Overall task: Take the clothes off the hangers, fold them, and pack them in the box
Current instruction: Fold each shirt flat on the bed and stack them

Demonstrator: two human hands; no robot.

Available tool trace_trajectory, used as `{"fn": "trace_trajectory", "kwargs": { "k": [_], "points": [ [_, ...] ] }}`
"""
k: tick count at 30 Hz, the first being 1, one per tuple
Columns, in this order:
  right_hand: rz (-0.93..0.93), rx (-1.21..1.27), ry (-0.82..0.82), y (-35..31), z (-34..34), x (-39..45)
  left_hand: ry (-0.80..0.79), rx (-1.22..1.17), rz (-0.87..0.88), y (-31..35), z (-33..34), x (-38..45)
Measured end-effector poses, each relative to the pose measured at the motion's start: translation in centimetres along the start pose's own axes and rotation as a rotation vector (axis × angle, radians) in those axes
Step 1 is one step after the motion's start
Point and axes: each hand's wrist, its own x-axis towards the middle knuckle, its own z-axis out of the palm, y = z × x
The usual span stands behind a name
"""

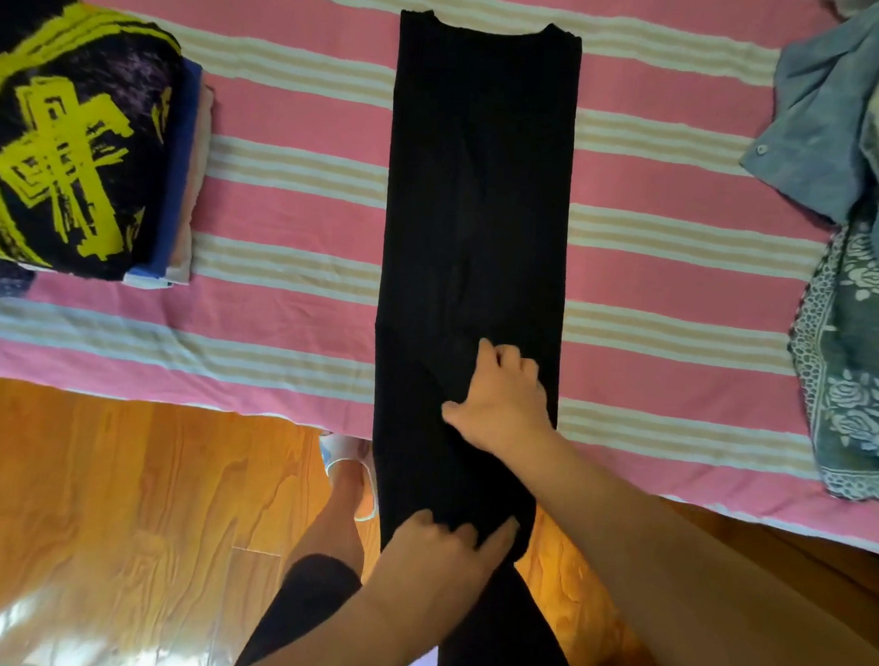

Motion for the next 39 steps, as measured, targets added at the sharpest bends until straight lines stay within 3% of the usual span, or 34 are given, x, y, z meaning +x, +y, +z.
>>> {"fn": "trace_trajectory", "kwargs": {
  "k": [4, 8, 10, 13, 19, 23, 28, 31, 34, 36, 39],
  "points": [
    [-0.134, -0.225, 0.181, 1.9, 2.8, -3.3, 0.002, -0.025, -0.021, 0.2, 1.1, -1.6],
    [-0.174, -0.027, 0.411, 5.8, 6.5, -7.2, -0.03, 0.037, -0.003, 0.1, 1.3, -3.3],
    [-0.16, -0.003, 0.303, 5.9, 8.2, -8.4, -0.026, 0.089, -0.009, 0.1, 1.1, -3.7],
    [-0.095, -0.154, 0.11, 4.7, 9.2, -7.8, -0.003, 0.116, -0.024, -0.2, 1.3, -4.1],
    [-0.07, -0.183, 0.389, 5.3, 6.0, -6.3, 0.042, 0.068, -0.027, -0.6, 1.2, -5.0],
    [-0.039, 0.068, 0.615, 7.1, 4.3, -7.1, 0.06, 0.002, 0.008, 0.4, 1.4, -5.4],
    [0.03, 0.526, 0.711, 6.4, 4.0, -7.1, 0.065, -0.031, 0.007, 0.8, 1.7, -5.8],
    [-0.105, 0.568, 0.645, 5.8, 4.1, -8.1, 0.097, 0.043, 0.016, 0.5, 0.9, -6.4],
    [-0.351, 0.474, 0.283, 5.6, 4.8, -10.4, 0.117, 0.106, 0.04, 0.2, 0.3, -6.8],
    [-0.417, 0.337, 0.102, 6.3, 5.6, -11.6, 0.134, 0.113, 0.028, 0.2, 0.2, -6.9],
    [-0.245, 0.367, 0.28, 7.9, 6.3, -12.4, 0.132, 0.091, -0.003, 0.0, 0.8, -6.9]
  ]
}}
